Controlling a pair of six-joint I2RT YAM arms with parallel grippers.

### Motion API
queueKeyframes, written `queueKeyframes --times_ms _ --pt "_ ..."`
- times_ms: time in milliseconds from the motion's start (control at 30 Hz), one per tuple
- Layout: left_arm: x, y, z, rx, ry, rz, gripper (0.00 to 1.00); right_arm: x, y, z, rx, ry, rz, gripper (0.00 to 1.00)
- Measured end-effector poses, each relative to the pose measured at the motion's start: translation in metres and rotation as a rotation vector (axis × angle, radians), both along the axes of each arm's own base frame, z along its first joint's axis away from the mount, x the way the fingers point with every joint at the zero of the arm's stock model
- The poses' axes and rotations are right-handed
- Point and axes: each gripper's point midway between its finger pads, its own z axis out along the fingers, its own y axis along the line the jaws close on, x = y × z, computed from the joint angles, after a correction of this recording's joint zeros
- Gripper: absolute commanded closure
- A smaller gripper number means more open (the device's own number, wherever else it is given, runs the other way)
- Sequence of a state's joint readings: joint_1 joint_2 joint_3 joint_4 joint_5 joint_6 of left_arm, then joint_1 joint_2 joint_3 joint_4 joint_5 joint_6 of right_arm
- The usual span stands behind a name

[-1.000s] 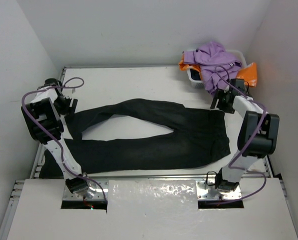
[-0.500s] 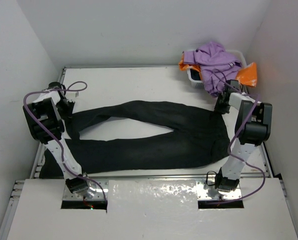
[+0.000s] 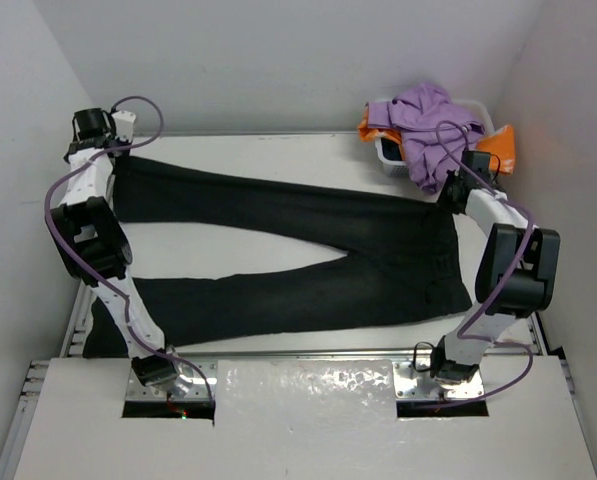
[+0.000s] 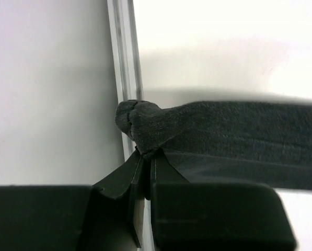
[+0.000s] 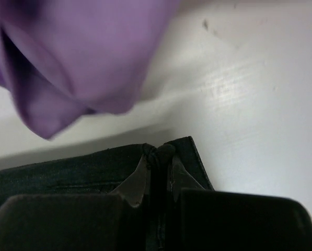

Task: Fold and stack the trousers
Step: Flatten the trousers out

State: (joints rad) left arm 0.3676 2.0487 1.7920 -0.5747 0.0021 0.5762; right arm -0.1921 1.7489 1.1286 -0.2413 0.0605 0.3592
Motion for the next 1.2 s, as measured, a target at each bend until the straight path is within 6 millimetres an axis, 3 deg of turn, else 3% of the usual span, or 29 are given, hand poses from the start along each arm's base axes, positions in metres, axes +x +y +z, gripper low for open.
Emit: queueKeyframes --times_ms 100,200,267,333,367,400,433,467,500,533,567,633,733,800,867,900,933,1000,1033,1067,1100,1133,1200 --pt "0.014 -0.007 0.01 0.018 -0.048 -0.039 1.0 0.015 -0.004 0.013 -0.007 -0.061 0.0 1.0" --pt "0.016 -0.011 0.006 0.015 -0.044 -0.049 1.0 0.02 -0.005 0.008 0.004 -0.07 -0.005 1.0" --pt "0.018 -0.01 0.002 0.017 -0.044 -0.046 1.0 0.022 -0.005 0.0 0.012 -0.061 -0.007 0.92" --pt "0.02 -0.007 -0.006 0.014 -0.033 -0.031 1.0 0.025 -0.004 -0.006 0.023 -0.049 -0.006 0.72" --pt "0.023 -0.005 -0.011 0.012 -0.027 -0.02 0.92 0.027 -0.004 -0.007 0.028 -0.046 -0.005 0.54" --pt "0.026 -0.003 -0.016 0.014 -0.021 -0.008 0.62 0.031 -0.005 -0.007 0.029 -0.045 -0.005 0.48" --pt "0.029 0.001 -0.021 0.022 -0.014 0.004 0.48 0.035 -0.007 -0.005 0.02 -0.045 0.0 0.43" --pt "0.032 0.006 -0.025 0.028 -0.007 0.027 0.23 0.039 -0.01 -0.001 0.011 -0.047 0.002 0.36" --pt "0.035 0.011 -0.026 0.038 -0.003 0.044 0.14 0.043 -0.013 0.006 0.003 -0.049 0.001 0.3" --pt "0.039 0.017 -0.024 0.041 -0.002 0.077 0.07 0.046 -0.018 0.015 -0.01 -0.049 0.0 0.23" --pt "0.046 0.025 -0.018 0.054 -0.017 0.102 0.01 0.05 -0.021 0.025 -0.019 -0.056 -0.005 0.02" --pt "0.056 0.037 0.0 0.082 -0.053 0.15 0.01 0.058 -0.03 0.046 -0.051 -0.075 -0.015 0.01" --pt "0.051 0.05 0.033 0.117 -0.082 0.203 0.01 0.052 -0.038 0.067 -0.071 -0.063 -0.037 0.01" --pt "0.031 0.051 0.052 0.113 -0.071 0.219 0.02 0.03 -0.039 0.077 -0.067 -0.032 -0.054 0.01" --pt "-0.006 0.047 0.06 0.082 -0.028 0.22 0.19 0.002 -0.036 0.082 -0.046 -0.014 -0.076 0.01" --pt "-0.03 0.045 0.061 0.063 0.011 0.225 0.19 -0.016 -0.036 0.085 -0.041 -0.005 -0.087 0.01" --pt "-0.058 0.045 0.06 0.046 0.03 0.222 0.27 -0.033 -0.036 0.086 -0.033 -0.012 -0.105 0.01" --pt "-0.132 0.045 0.048 -0.004 0.116 0.257 0.37 -0.072 -0.034 0.083 -0.024 0.001 -0.134 0.04" --pt "-0.174 0.046 0.038 -0.028 0.179 0.284 0.45 -0.095 -0.032 0.077 -0.018 0.013 -0.152 0.08" --pt "-0.204 0.047 0.027 -0.052 0.227 0.313 0.48 -0.112 -0.031 0.07 -0.013 0.031 -0.165 0.2" --pt "-0.231 0.051 0.017 -0.069 0.268 0.344 0.51 -0.126 -0.03 0.063 -0.01 0.041 -0.177 0.52" --pt "-0.26 0.052 0.003 -0.098 0.325 0.375 0.52 -0.141 -0.026 0.053 -0.004 0.063 -0.179 0.61" --pt "-0.296 0.045 -0.025 -0.161 0.421 0.397 0.52 -0.166 -0.015 0.033 0.023 0.103 -0.189 0.62"
